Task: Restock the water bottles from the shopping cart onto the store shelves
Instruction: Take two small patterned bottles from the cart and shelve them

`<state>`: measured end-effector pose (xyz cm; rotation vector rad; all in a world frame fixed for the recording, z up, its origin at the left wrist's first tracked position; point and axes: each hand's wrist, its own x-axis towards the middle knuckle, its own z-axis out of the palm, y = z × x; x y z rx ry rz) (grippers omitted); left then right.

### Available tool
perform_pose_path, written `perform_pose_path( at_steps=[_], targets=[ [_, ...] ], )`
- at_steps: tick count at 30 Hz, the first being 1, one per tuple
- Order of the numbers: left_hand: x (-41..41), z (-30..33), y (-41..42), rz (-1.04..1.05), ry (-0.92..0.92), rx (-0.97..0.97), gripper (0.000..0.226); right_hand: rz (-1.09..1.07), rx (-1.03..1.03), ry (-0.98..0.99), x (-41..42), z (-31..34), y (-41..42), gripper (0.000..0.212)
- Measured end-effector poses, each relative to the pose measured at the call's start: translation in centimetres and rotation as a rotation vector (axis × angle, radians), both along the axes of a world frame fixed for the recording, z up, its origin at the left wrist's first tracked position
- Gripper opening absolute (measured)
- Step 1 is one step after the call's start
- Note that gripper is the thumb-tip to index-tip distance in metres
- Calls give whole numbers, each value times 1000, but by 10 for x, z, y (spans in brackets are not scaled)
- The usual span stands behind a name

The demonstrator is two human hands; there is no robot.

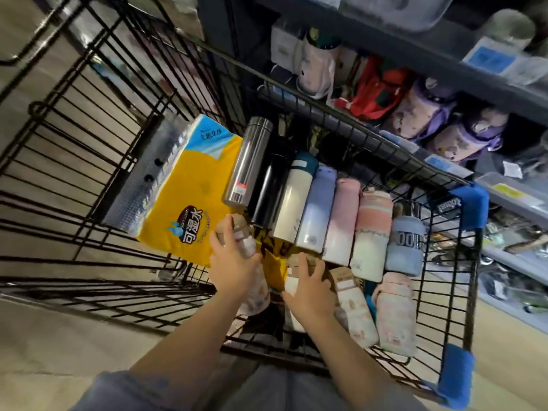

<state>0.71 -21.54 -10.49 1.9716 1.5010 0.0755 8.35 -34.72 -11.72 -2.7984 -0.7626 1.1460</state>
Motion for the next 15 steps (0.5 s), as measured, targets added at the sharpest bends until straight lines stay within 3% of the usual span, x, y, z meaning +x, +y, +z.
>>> perform_pose_path(
  at_steps=[7,15],
  targets=[
    [-11,3,14,-35,-36,37,102,9,8,13,-5,-11,3,101],
    [-11,6,19,5,-46,-21,103,216,269,117,0,-18,-3,99]
  ],
)
